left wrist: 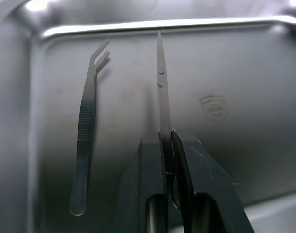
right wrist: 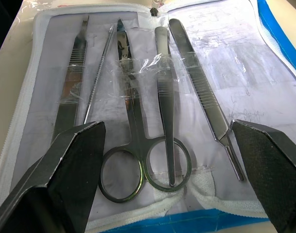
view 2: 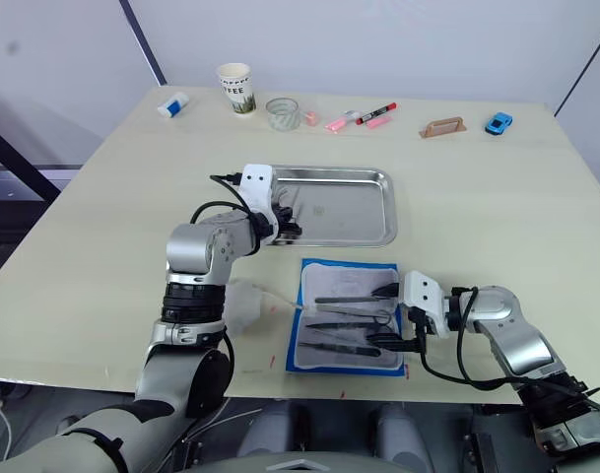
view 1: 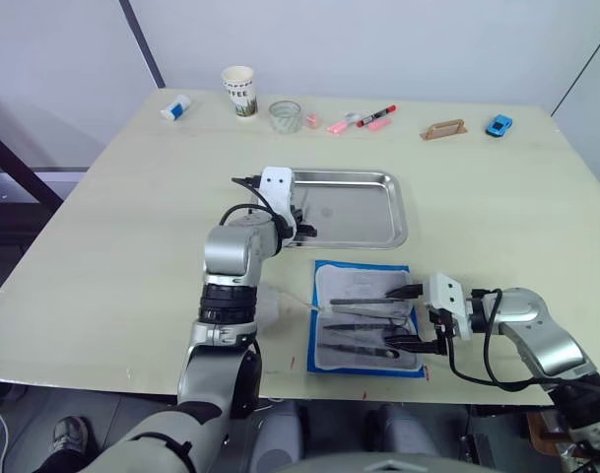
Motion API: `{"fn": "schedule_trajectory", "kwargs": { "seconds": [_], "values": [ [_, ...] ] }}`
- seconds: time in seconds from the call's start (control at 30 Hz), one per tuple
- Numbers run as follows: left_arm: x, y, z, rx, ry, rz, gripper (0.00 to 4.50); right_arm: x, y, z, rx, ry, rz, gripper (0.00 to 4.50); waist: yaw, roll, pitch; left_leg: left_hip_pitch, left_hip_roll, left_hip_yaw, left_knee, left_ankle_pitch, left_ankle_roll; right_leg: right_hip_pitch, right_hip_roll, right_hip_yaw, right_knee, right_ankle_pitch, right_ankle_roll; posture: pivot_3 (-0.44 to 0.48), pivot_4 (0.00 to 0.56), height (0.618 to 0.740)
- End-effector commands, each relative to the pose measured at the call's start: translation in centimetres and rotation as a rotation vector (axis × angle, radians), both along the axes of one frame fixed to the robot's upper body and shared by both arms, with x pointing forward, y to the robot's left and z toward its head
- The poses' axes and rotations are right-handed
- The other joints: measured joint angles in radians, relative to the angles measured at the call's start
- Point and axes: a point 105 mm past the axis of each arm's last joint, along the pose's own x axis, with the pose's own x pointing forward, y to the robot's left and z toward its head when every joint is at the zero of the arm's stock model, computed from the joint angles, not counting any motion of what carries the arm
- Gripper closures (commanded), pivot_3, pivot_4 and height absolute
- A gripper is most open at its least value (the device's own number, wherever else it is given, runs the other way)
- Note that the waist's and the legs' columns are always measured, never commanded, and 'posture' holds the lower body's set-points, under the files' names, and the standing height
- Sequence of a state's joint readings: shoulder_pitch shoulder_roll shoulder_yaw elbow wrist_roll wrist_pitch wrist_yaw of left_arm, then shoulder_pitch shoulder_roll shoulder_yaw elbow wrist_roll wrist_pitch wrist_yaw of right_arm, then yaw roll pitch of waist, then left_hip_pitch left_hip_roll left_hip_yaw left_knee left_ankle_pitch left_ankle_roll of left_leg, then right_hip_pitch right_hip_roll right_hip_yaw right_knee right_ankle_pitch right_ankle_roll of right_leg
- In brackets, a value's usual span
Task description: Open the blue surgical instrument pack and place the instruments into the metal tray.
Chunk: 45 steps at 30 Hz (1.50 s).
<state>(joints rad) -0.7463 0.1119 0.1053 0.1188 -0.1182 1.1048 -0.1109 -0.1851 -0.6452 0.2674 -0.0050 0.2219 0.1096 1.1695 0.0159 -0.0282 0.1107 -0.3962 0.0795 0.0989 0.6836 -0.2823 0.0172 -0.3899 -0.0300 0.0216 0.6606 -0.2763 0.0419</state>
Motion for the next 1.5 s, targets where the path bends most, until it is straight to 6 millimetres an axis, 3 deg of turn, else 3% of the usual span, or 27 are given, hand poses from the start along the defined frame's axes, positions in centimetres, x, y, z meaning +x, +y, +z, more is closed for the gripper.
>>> {"fn": "schedule_trajectory", "kwargs": {
  "seconds": [0.03, 0.7, 0.73, 0.8, 0.97, 1.17, 1.23, 1.4, 1.47, 1.5],
  "values": [
    [1.1, -0.6, 1.5, 0.002, -0.069, 0.014, 4.47, -1.0, -1.3, -2.5, -0.085, 0.1, -0.03, 0.0, 0.0, 0.0, 0.0, 0.0, 0.0, 0.0, 0.0, 0.0, 0.0, 0.001, 0.0, 0.0, 0.0, 0.0, 0.0, 0.0, 0.15, 0.74],
    [1.3, 0.0, 0.3, 0.008, -0.046, 0.072, 4.47, -0.9, -1.3, -2.4, -0.083, 0.097, -0.04, 0.0, 0.0, 0.0, 0.0, 0.0, -0.001, 0.0, 0.0, 0.0, 0.0, 0.002, 0.0, -0.001, -0.001, -0.001, 0.001, 0.0, 0.15, 0.74],
    [1.3, 0.0, 0.3, 0.007, -0.048, 0.074, 3.86, -0.9, -1.3, -2.4, -0.084, 0.097, -0.039, 0.0, 0.0, 0.0, 0.0, 0.0, -0.001, 0.0, 0.0, 0.0, 0.0, 0.002, 0.0, -0.001, -0.001, -0.001, 0.001, 0.0, 0.15, 0.74],
    [1.1, -0.2, 0.7, -0.006, -0.062, 0.065, 3.33, -0.8, -1.3, -2.3, -0.083, 0.096, -0.039, 0.0, 0.0, 0.0, 0.0, 0.0, -0.001, 0.0, 0.0, 0.0, 0.0, 0.002, 0.0, -0.001, -0.001, -0.001, 0.001, 0.0, 0.15, 0.74],
    [0.3, -0.6, 1.9, -0.035, -0.094, 0.036, 3.33, -0.8, -1.3, -2.3, -0.083, 0.096, -0.04, 0.0, -0.001, 0.0, 0.0, 0.0, -0.001, 0.0, 0.0, 0.0, 0.0, 0.002, 0.0, -0.001, -0.001, -0.001, 0.001, 0.0, 0.15, 0.74],
    [-2.2, -2.5, 5.7, -0.142, -0.256, -0.216, 3.33, -0.7, -1.2, -2.3, -0.079, 0.093, -0.043, 0.0, -0.002, 0.0, 0.001, 0.0, -0.001, 0.0, 0.0, 0.0, 0.0, 0.002, -0.001, -0.001, -0.001, -0.001, 0.001, 0.0, 0.15, 0.74],
    [-2.9, -2.3, 7.2, -0.128, -0.391, -0.307, 3.33, -0.8, -1.2, -2.3, -0.077, 0.092, -0.043, 0.0, -0.002, 0.001, 0.001, 0.0, -0.001, 0.0, 0.0, 0.0, -0.001, 0.002, -0.001, 0.0, -0.001, -0.001, 0.001, 0.0, 0.15, 0.74],
    [-6.7, -1.7, 8.3, -0.203, -0.412, -0.712, 3.33, -0.6, -0.8, -1.9, -0.034, 0.084, -0.044, 0.0, -0.001, 0.002, 0.002, 0.001, -0.001, 0.0, 0.0, 0.0, -0.001, 0.002, -0.001, -0.002, 0.0, -0.001, 0.001, 0.0, 0.15, 0.74],
    [-8.0, -0.9, 8.0, -0.14, -0.406, -0.86, 3.33, -0.7, -0.9, -1.9, -0.035, 0.083, -0.043, 0.0, -0.003, 0.002, 0.002, 0.001, -0.001, 0.001, 0.0, 0.0, -0.001, 0.002, -0.002, -0.002, -0.001, -0.001, 0.001, 0.0, 0.15, 0.74],
    [-8.7, -0.5, 7.8, -0.134, -0.385, -0.929, 3.06, -0.7, -0.9, -1.9, -0.035, 0.084, -0.044, 0.0, -0.003, 0.002, 0.002, 0.001, -0.001, 0.001, 0.0, 0.0, -0.001, 0.002, -0.001, -0.002, -0.001, -0.001, 0.001, 0.0, 0.15, 0.74]
  ]
}}
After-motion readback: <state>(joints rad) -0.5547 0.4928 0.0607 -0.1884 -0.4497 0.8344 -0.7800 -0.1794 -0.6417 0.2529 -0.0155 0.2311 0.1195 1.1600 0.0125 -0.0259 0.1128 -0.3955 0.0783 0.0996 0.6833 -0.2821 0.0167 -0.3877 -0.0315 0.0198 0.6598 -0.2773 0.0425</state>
